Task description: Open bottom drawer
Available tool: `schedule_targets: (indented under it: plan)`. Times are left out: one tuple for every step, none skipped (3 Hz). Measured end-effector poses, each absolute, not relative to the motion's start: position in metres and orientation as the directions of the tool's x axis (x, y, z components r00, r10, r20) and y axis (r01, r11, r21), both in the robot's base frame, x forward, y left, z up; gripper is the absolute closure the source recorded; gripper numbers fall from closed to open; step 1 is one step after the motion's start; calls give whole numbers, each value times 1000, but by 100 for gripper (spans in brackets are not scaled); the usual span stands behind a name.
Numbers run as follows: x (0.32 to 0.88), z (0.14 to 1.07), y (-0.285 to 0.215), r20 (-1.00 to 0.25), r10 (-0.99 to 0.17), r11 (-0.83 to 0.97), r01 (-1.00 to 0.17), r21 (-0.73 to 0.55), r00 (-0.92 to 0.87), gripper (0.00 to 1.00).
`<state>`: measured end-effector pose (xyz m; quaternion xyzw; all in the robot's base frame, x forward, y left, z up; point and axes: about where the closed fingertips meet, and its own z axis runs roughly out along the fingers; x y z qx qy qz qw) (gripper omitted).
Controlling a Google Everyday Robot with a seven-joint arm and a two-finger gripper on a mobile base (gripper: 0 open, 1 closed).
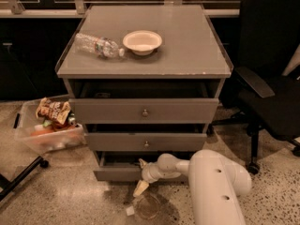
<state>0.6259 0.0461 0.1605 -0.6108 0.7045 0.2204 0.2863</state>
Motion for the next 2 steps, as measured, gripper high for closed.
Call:
schedule_targets:
  plan:
    - [608, 156, 44, -640, -762, 131, -991, 3, -103, 18]
    - [608, 163, 44, -640, -762, 131, -991, 3, -103, 41]
